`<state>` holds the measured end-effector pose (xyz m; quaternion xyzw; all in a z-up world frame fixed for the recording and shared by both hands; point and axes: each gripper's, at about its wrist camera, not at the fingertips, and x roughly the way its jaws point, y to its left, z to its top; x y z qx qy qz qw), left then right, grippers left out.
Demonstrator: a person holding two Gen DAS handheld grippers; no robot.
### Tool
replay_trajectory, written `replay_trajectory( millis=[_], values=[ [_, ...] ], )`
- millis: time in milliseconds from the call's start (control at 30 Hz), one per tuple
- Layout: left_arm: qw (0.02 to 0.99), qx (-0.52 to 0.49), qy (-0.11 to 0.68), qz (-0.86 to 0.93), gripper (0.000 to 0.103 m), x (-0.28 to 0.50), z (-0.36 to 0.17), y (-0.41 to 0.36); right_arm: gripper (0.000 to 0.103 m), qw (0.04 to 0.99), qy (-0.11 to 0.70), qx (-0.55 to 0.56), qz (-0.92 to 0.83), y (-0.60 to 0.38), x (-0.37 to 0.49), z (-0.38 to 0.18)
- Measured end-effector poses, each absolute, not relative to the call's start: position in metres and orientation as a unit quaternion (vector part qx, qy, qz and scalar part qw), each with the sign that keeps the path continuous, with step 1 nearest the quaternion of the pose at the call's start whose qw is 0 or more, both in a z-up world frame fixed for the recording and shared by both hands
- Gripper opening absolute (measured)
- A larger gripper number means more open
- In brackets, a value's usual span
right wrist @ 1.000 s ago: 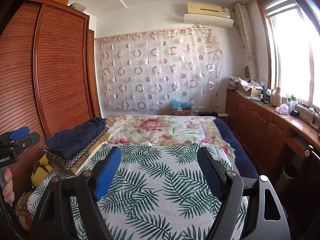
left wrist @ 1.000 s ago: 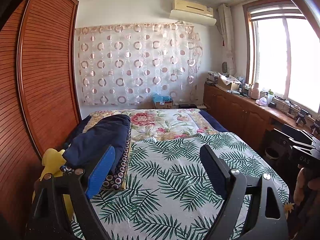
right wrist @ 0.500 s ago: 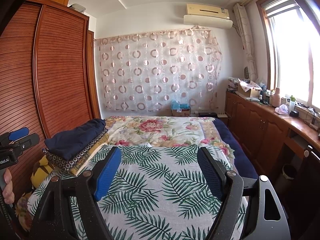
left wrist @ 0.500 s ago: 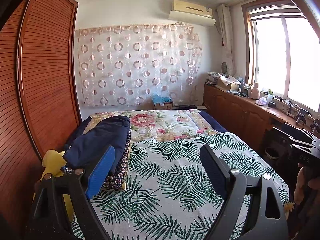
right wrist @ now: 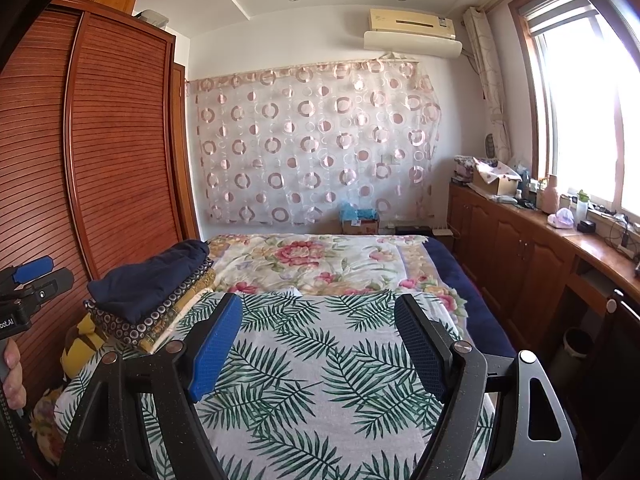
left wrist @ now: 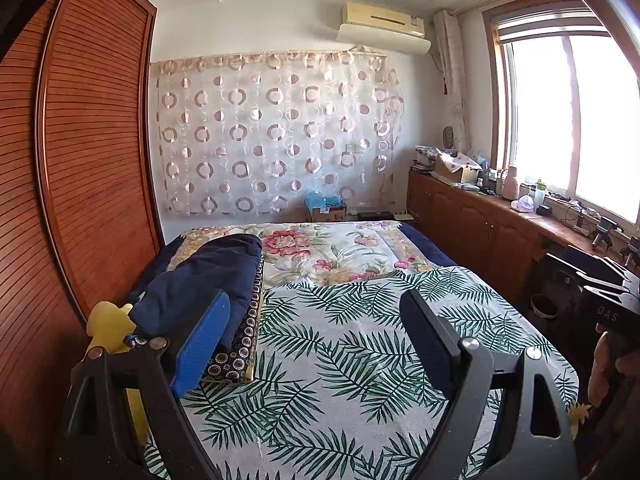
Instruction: Fold small clothes
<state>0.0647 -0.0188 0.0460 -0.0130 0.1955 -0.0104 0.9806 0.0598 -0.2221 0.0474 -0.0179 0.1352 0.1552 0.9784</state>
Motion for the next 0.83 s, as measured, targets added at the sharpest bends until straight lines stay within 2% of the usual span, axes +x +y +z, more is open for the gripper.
replay_trajectory(
  millis=[833],
  values=[
    [0.981, -0.013, 0.193, -0.01, 0.087, 0.0638, 0.0425, -0.0186, 0.08, 0.978, 0.134, -0.017, 0.158, -0.2265, 0.0616, 0.0467]
  ],
)
